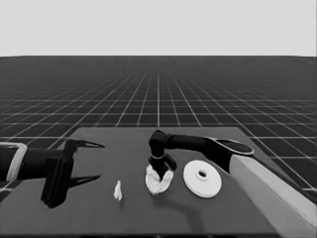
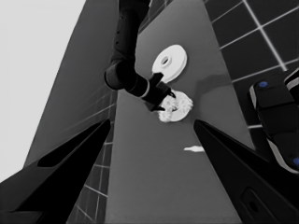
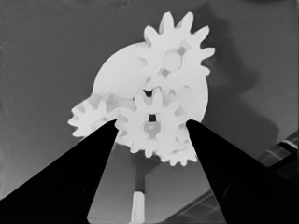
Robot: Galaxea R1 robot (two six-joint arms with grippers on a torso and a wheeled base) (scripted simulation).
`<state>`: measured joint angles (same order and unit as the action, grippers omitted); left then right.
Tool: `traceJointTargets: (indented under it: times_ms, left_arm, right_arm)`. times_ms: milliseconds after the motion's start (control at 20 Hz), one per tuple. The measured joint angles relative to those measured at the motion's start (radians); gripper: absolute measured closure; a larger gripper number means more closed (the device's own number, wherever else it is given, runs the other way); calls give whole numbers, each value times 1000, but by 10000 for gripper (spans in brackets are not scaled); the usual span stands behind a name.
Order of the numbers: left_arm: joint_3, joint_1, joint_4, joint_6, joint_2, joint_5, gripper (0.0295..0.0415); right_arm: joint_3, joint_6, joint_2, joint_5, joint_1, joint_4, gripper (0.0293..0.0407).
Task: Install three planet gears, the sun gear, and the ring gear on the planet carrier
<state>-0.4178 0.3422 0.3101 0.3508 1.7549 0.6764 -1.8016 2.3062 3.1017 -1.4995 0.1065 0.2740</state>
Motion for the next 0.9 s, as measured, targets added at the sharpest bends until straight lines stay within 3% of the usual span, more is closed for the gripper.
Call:
traceJointTargets:
  times_ms: [200, 300, 350, 700, 750, 800, 900]
  left_arm:
    - [0, 0, 0, 0, 0, 0, 326]
    - [0, 0, 0, 0, 0, 0, 326]
    - [0, 0, 0, 0, 0, 0, 326]
    - [0, 0, 0, 0, 0, 0, 326]
    - [0, 0, 0, 0, 0, 0, 326]
    - [0, 0, 0, 0, 0, 0, 326]
    - [0, 0, 0, 0, 0, 0, 326]
  right_arm:
    - [0, 42, 0, 0, 0, 0, 390]
    - [0, 52, 0, 0, 0, 0, 331]
    - [0, 54, 0, 0, 0, 0, 320]
    - [0, 57, 0, 0, 0, 0, 315]
    - [39, -336, -9, -27, -49, -43, 307]
    - [57, -583, -12, -37, -87, -70, 309]
    - [69, -818, -15, -40, -121, -98, 314]
